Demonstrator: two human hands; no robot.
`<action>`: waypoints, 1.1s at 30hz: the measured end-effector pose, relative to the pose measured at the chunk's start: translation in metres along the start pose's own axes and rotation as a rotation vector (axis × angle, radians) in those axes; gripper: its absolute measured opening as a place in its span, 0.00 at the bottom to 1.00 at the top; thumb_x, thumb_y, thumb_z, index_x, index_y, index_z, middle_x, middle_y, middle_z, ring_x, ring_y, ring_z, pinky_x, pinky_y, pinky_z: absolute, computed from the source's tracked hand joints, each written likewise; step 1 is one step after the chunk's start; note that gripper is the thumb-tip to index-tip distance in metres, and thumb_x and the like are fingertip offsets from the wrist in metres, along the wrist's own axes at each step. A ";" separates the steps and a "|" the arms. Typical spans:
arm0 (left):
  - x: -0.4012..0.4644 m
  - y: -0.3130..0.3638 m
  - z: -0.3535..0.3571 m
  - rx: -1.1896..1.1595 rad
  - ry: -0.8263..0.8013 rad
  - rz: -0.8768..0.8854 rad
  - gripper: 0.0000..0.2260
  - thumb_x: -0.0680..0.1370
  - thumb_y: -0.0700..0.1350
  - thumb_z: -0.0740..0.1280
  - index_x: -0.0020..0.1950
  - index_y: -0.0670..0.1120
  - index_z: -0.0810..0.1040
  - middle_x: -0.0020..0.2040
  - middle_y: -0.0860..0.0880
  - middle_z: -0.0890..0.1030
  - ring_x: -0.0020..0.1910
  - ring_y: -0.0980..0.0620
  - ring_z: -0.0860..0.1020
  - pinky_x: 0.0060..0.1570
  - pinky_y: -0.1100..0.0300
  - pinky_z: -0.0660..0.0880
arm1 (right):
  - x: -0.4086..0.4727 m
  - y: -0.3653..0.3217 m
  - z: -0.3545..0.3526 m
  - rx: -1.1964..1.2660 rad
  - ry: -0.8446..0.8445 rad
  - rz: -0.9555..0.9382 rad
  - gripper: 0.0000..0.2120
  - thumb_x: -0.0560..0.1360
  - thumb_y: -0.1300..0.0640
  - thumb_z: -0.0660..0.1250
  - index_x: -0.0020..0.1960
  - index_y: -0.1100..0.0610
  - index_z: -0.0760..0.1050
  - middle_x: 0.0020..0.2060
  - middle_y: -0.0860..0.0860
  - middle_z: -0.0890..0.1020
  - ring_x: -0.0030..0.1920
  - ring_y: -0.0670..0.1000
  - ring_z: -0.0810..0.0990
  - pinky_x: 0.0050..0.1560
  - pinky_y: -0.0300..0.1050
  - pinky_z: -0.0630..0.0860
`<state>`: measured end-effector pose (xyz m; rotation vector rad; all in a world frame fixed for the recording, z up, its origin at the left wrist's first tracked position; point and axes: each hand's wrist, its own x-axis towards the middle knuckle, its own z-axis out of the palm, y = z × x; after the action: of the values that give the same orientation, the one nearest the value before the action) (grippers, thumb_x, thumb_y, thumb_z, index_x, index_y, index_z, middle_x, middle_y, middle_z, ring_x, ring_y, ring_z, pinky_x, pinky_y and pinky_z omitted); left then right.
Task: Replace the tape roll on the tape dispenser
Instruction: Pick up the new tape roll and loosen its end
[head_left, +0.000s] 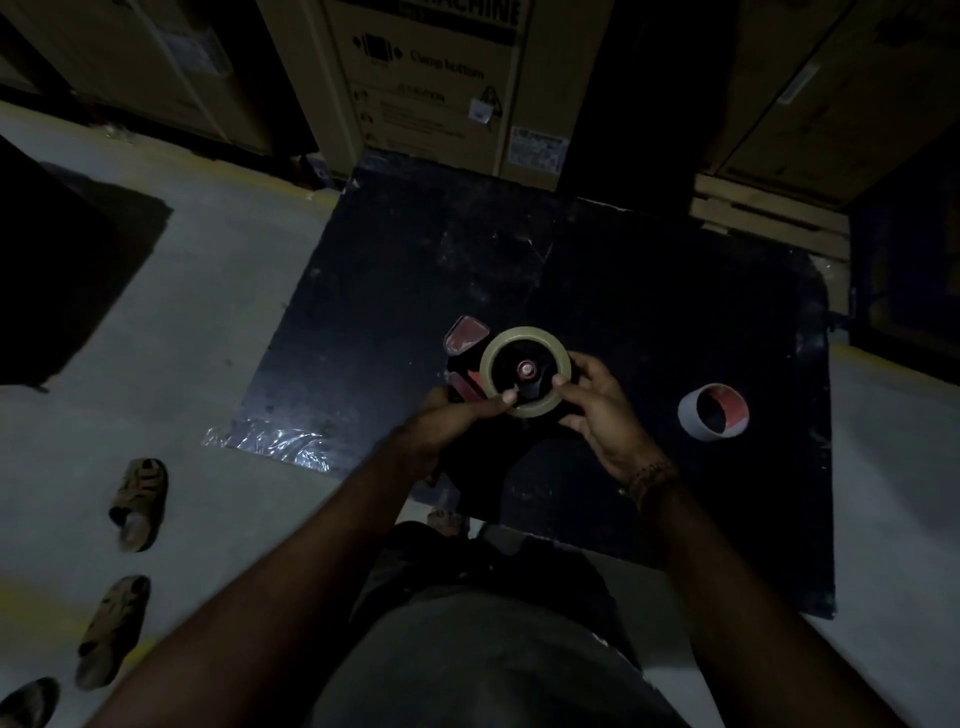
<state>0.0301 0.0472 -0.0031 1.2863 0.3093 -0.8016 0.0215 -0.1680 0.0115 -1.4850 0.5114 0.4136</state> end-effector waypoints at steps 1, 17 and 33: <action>-0.001 0.004 0.001 -0.021 -0.010 0.022 0.21 0.77 0.49 0.77 0.68 0.42 0.81 0.62 0.42 0.85 0.63 0.44 0.84 0.66 0.46 0.78 | -0.001 -0.006 -0.001 0.013 -0.016 -0.013 0.21 0.80 0.54 0.70 0.73 0.51 0.72 0.67 0.52 0.83 0.70 0.56 0.80 0.70 0.68 0.75; -0.004 0.000 0.014 0.064 0.278 0.378 0.37 0.67 0.61 0.83 0.69 0.44 0.76 0.61 0.46 0.85 0.59 0.48 0.85 0.57 0.49 0.83 | -0.004 -0.040 -0.033 0.167 -0.325 -0.011 0.31 0.74 0.64 0.70 0.76 0.57 0.70 0.65 0.55 0.83 0.65 0.54 0.82 0.63 0.51 0.81; 0.011 -0.011 0.017 0.061 0.263 0.187 0.30 0.82 0.66 0.62 0.66 0.40 0.77 0.54 0.44 0.85 0.51 0.50 0.85 0.44 0.57 0.81 | -0.001 -0.027 -0.019 0.033 -0.043 0.048 0.10 0.83 0.58 0.68 0.64 0.53 0.80 0.60 0.50 0.86 0.63 0.53 0.84 0.60 0.58 0.82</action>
<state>0.0260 0.0264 -0.0129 1.4571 0.3703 -0.4870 0.0338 -0.1880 0.0342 -1.4312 0.5182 0.4718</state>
